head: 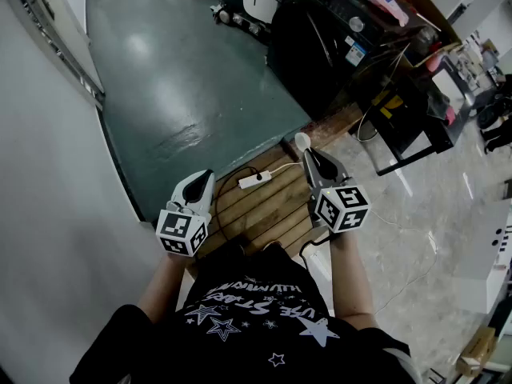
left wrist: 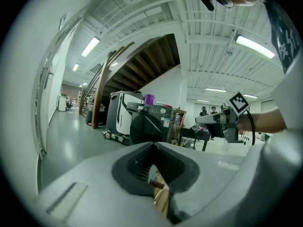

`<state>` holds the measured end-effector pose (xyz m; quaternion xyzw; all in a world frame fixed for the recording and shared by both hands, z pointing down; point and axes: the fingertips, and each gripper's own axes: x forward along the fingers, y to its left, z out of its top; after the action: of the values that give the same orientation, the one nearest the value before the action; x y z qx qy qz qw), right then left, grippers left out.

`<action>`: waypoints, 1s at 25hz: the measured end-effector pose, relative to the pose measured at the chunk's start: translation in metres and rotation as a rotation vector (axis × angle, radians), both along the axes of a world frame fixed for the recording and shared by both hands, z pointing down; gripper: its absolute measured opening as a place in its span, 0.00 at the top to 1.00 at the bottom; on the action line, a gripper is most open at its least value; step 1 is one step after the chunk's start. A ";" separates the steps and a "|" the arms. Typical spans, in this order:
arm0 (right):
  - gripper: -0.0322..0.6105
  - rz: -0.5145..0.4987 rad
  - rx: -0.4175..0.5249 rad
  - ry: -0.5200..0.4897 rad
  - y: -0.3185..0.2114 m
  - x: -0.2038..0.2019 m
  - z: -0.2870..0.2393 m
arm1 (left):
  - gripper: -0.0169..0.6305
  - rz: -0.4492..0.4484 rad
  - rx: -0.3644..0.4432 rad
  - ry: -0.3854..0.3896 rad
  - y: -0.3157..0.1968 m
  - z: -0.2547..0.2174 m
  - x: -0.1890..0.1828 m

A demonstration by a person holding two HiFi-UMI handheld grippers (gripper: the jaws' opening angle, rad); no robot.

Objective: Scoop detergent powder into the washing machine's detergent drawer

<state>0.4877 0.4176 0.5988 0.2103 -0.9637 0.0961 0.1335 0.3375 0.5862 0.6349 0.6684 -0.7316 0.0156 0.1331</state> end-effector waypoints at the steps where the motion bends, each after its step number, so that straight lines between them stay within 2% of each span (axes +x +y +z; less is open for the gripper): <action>1: 0.89 0.002 -0.001 -0.003 0.003 -0.001 0.000 | 0.97 0.003 0.001 -0.007 0.003 0.000 -0.001; 8: 0.89 0.016 -0.024 0.000 0.024 0.002 0.008 | 0.97 0.002 0.009 -0.021 0.022 -0.003 -0.005; 12: 0.89 0.023 -0.045 -0.006 0.032 0.002 0.011 | 0.97 -0.009 -0.020 -0.019 0.038 0.006 -0.007; 19: 0.89 0.022 -0.059 -0.027 0.017 -0.015 0.019 | 0.97 -0.057 -0.028 -0.051 0.040 0.004 -0.025; 25: 0.89 0.006 -0.137 -0.014 -0.018 -0.062 0.058 | 0.97 -0.115 -0.132 -0.001 0.029 0.045 -0.064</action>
<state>0.4262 0.3996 0.6571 0.2029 -0.9552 0.1635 0.1407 0.2731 0.6149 0.6800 0.6152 -0.7661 0.0564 0.1773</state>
